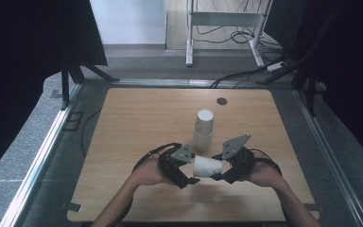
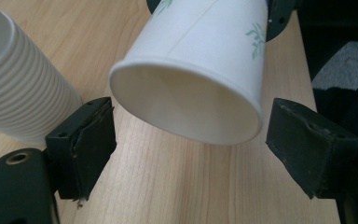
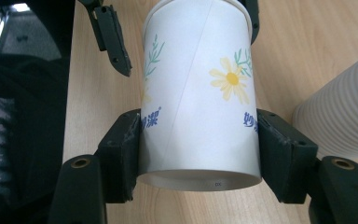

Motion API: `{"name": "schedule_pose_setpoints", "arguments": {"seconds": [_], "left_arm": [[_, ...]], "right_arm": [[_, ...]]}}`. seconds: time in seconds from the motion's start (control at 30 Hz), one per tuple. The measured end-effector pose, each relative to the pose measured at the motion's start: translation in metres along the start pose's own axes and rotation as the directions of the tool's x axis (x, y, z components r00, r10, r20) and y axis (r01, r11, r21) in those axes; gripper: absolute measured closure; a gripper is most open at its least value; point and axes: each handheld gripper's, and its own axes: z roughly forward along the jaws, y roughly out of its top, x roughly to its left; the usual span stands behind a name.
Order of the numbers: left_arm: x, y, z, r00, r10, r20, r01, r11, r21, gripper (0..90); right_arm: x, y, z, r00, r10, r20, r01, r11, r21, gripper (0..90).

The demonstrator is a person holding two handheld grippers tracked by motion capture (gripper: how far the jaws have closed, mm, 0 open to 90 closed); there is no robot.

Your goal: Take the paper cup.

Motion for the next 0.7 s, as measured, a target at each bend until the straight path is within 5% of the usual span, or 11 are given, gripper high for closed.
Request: {"name": "schedule_pose_setpoints", "arguments": {"seconds": [0.4,0.7], "left_arm": [[0.000,-0.010,-0.004,0.9982,-0.038,0.046,0.045,0.9875,-0.151,15.8],[-0.002,-0.016,-0.002,0.9964,-0.045,0.072,0.060,0.9759,-0.210,17.1]], "right_arm": [[0.004,-0.014,-0.006,0.9997,-0.009,-0.022,0.006,0.992,-0.123,36.7],[0.006,-0.020,-0.005,0.9991,-0.025,-0.034,0.019,0.985,-0.174,36.7]]}}
